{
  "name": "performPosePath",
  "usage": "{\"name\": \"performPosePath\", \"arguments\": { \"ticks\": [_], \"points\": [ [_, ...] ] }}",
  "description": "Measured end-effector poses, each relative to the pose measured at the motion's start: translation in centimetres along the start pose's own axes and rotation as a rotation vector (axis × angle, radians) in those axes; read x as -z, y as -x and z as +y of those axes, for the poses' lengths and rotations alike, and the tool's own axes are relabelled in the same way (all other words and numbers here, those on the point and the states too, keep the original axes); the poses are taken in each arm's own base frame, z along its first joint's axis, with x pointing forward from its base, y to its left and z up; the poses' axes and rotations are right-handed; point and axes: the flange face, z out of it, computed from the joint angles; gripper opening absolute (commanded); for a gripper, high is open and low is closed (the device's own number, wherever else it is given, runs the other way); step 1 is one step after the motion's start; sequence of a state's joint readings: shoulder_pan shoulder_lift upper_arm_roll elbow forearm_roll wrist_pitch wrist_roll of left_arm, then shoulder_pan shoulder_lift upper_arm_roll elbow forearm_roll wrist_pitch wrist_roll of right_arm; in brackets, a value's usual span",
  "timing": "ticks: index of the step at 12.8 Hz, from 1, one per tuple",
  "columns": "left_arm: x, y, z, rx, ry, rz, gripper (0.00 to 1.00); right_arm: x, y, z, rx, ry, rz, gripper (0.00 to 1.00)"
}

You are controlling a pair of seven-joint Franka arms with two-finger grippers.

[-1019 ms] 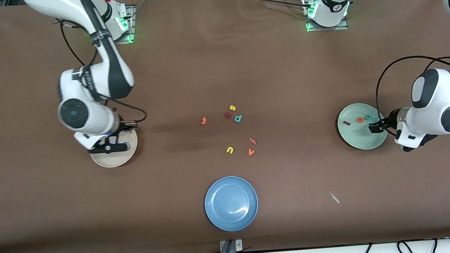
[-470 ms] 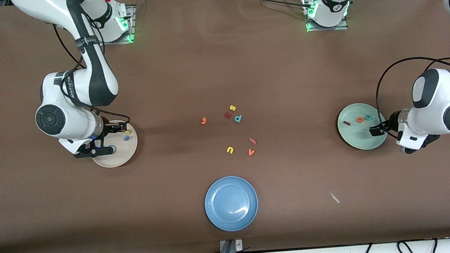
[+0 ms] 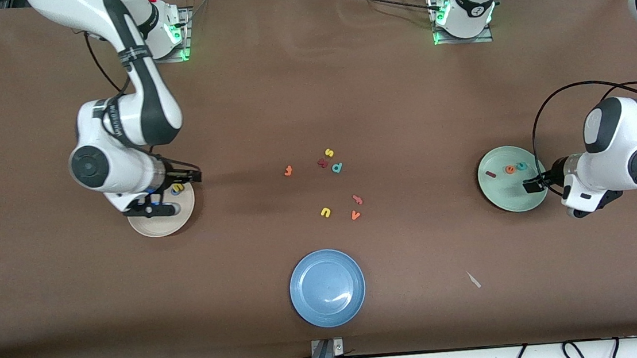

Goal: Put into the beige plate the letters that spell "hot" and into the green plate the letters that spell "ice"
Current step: 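Place the blue o onto the beige plate with the right gripper, then grasp the orange f with the right gripper and carry it to the beige plate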

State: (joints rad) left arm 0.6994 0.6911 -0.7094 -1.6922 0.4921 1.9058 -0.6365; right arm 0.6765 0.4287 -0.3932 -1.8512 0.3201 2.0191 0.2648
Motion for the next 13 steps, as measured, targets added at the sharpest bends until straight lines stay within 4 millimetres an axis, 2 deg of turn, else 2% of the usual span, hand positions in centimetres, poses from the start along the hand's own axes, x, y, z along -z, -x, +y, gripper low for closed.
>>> {"name": "performPosePath", "arguments": {
  "ticks": [3,6,9,11,13],
  "points": [
    [0.0,0.0,0.0,0.000,0.000,0.000,1.00,-1.1,2.8,-7.3,-0.110,-0.046,0.056,0.88],
    [0.0,0.0,0.0,0.000,0.000,0.000,1.00,-2.0,4.5,-12.0,-0.219,-0.099,0.135,0.88],
    [0.0,0.0,0.0,0.000,0.001,0.000,1.00,-4.7,5.9,-17.0,-0.317,-0.125,0.187,0.88],
    [0.1,-0.1,0.0,0.001,0.003,0.004,1.00,-6.6,6.5,-19.5,-0.346,-0.136,0.212,0.87],
    [0.2,-0.2,0.0,0.002,0.006,0.009,1.00,-8.0,6.5,-20.2,-0.341,-0.132,0.223,0.87]
  ]
}}
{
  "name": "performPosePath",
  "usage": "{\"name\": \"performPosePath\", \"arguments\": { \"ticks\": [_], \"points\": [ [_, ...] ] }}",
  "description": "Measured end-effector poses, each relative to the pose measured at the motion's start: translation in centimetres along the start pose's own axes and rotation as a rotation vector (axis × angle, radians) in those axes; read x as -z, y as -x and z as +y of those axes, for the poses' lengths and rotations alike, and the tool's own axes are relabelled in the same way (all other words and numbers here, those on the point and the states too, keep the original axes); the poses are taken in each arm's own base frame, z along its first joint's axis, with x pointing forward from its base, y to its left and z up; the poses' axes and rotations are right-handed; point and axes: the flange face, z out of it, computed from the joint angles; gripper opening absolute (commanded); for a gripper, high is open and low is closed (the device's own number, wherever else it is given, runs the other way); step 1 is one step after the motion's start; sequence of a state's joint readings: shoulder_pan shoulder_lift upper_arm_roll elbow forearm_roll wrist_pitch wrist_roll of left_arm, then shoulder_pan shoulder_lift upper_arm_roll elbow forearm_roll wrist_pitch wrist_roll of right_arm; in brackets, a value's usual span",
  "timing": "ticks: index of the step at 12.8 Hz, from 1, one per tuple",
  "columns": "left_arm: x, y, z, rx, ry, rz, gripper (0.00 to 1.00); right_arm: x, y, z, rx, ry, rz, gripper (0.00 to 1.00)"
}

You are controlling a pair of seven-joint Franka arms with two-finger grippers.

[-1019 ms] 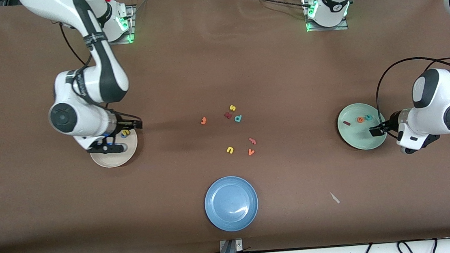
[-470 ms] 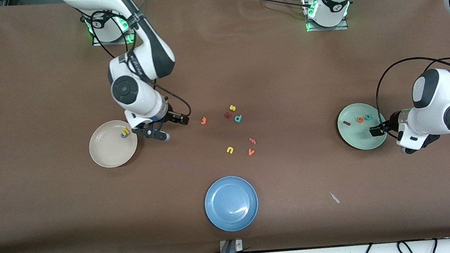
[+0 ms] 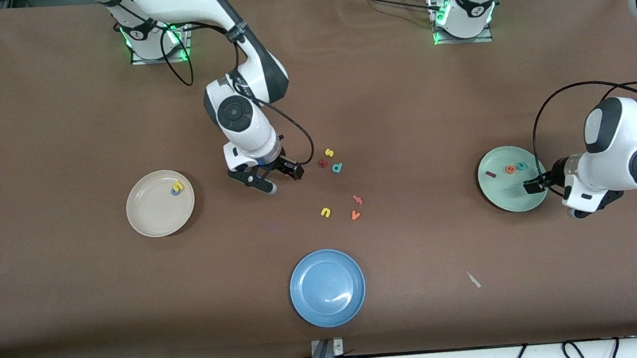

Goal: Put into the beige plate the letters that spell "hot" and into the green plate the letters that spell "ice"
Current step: 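Grasp the orange f with the right gripper and carry it to the beige plate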

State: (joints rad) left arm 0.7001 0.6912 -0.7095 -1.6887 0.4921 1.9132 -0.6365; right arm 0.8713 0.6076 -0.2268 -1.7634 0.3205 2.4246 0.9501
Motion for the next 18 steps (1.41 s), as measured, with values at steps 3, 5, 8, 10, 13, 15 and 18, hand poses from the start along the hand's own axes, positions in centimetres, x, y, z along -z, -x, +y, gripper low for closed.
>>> {"name": "performPosePath", "arguments": {
  "ticks": [3,5,8,10,13,15,18],
  "points": [
    [0.0,0.1,0.2,-0.003,0.000,0.001,1.00,-1.9,0.8,-0.1,0.014,0.013,0.005,0.83],
    [0.1,0.1,0.3,-0.005,0.000,0.001,1.00,-3.4,1.9,-0.2,0.032,0.028,0.006,0.83],
    [0.0,0.1,0.4,-0.006,0.000,0.001,1.00,-5.0,2.8,-0.1,0.046,0.043,0.007,0.64],
    [0.0,0.1,0.4,-0.006,0.001,0.000,1.00,-5.1,2.7,0.0,0.046,0.046,0.009,0.50],
    [-0.3,0.1,0.5,-0.008,0.002,-0.006,1.00,-5.1,2.6,0.0,0.046,0.047,0.010,0.50],
    [-0.5,0.1,0.5,-0.009,0.003,-0.010,1.00,-5.3,2.6,0.1,0.046,0.050,0.010,0.50],
    [-0.6,0.1,0.5,-0.009,0.003,-0.010,1.00,-5.8,2.5,0.2,0.046,0.047,0.018,0.20]
  ]
}}
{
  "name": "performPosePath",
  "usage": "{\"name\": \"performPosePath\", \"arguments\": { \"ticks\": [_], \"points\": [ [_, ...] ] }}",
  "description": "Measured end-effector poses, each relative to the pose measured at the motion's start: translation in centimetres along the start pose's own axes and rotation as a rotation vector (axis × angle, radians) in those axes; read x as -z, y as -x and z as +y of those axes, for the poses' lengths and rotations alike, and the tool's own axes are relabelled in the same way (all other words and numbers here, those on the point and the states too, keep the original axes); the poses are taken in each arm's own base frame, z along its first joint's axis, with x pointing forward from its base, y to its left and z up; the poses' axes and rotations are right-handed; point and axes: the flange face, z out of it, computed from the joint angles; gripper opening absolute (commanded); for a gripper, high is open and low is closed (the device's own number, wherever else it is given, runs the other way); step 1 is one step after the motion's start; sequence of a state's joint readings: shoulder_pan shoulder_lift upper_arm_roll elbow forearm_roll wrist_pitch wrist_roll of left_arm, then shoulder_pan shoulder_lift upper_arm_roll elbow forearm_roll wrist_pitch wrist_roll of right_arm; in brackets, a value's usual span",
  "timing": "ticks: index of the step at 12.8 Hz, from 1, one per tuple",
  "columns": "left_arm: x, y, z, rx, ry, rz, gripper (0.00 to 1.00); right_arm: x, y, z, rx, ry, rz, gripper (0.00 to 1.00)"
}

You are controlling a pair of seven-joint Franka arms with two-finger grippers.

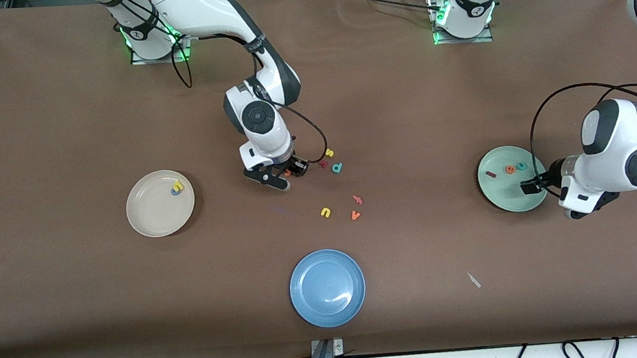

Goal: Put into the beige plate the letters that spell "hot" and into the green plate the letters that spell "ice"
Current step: 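Grasp the orange f with the right gripper and carry it to the beige plate, then release the orange f onto the beige plate with the right gripper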

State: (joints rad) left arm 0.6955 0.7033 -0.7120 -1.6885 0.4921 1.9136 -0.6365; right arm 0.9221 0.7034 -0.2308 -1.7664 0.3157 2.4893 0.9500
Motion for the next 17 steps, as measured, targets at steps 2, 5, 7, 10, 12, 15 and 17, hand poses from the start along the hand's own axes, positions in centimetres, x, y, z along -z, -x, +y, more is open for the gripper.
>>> {"name": "performPosePath", "arguments": {
  "ticks": [2,5,7,10,12,15,17],
  "points": [
    [0.0,0.0,0.0,0.000,0.000,0.000,1.00,0.0,0.1,0.0,0.006,0.001,0.004,0.00],
    [-0.1,0.0,0.0,0.000,0.000,-0.002,1.00,0.4,0.0,-0.2,0.016,-0.011,0.013,0.00],
    [-0.1,0.0,0.0,0.000,0.001,-0.002,1.00,1.0,-1.3,0.4,0.042,0.013,0.014,0.00],
    [-0.1,0.0,0.0,-0.001,0.001,-0.003,1.00,4.9,-5.6,2.9,0.136,0.092,-0.022,0.00],
    [-0.1,0.0,0.1,-0.001,0.002,-0.002,1.00,8.1,-9.2,5.8,0.208,0.142,-0.063,0.00],
    [-0.1,-0.1,0.1,-0.001,0.007,0.005,1.00,11.8,-15.3,11.9,0.337,0.189,-0.136,0.00],
    [-0.1,-0.1,0.1,-0.001,0.007,0.005,1.00,13.4,-19.3,16.6,0.429,0.196,-0.181,0.00]
  ]
}}
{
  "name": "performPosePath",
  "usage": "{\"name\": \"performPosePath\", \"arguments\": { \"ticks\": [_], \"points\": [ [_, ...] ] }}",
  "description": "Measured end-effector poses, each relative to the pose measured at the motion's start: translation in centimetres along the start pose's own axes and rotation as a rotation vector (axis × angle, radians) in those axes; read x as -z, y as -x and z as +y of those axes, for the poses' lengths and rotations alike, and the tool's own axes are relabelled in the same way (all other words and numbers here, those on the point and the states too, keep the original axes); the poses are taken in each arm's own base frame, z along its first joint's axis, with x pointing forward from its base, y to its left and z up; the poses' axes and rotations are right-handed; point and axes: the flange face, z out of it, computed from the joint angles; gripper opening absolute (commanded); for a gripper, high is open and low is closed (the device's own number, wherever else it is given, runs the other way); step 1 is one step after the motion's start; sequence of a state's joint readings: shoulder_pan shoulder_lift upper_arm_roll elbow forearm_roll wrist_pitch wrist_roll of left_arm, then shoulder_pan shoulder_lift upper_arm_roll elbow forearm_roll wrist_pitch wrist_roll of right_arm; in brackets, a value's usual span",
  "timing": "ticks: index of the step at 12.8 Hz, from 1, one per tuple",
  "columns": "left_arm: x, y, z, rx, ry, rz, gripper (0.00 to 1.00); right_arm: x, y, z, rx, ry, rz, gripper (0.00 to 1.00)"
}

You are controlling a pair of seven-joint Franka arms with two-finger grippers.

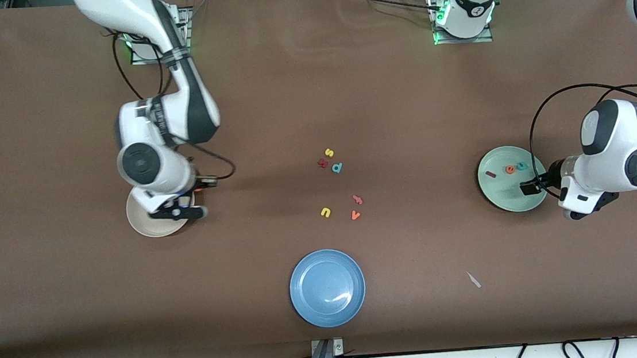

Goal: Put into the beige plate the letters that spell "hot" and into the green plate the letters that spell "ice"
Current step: 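Release the orange f onto the beige plate with the right gripper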

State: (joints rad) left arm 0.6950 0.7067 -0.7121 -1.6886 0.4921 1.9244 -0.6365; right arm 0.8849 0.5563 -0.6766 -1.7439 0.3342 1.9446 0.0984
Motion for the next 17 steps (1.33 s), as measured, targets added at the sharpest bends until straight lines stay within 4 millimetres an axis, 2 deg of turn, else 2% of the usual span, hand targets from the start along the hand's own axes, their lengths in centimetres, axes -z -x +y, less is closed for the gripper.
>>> {"name": "performPosePath", "arguments": {
  "ticks": [2,3,4,9,11,13,15,17],
  "points": [
    [0.0,0.0,0.0,0.000,0.000,0.000,1.00,0.3,-0.8,4.8,0.062,-0.013,-0.029,0.01],
    [0.0,0.0,0.0,0.000,0.000,0.000,1.00,0.2,-1.1,6.3,0.075,-0.019,-0.040,0.46],
    [0.0,0.0,0.0,0.000,0.000,0.000,1.00,0.0,-1.2,7.3,0.081,-0.024,-0.045,0.99],
    [0.0,0.0,0.0,0.000,0.000,0.000,1.00,0.0,-1.4,8.3,0.072,-0.027,-0.046,1.00],
    [-0.1,0.0,0.0,0.000,0.001,-0.001,1.00,1.1,-1.6,8.9,0.062,-0.033,-0.041,1.00],
    [-0.2,0.0,0.1,-0.001,0.001,-0.003,1.00,4.2,-1.6,9.3,0.046,-0.081,-0.054,1.00],
    [-0.4,0.0,0.1,-0.001,0.003,-0.005,1.00,8.4,-1.3,10.9,0.015,-0.144,-0.060,1.00],
    [-0.4,-0.1,0.2,-0.002,0.009,0.000,1.00,10.9,-0.9,11.9,0.007,-0.166,-0.049,1.00]
  ]
}}
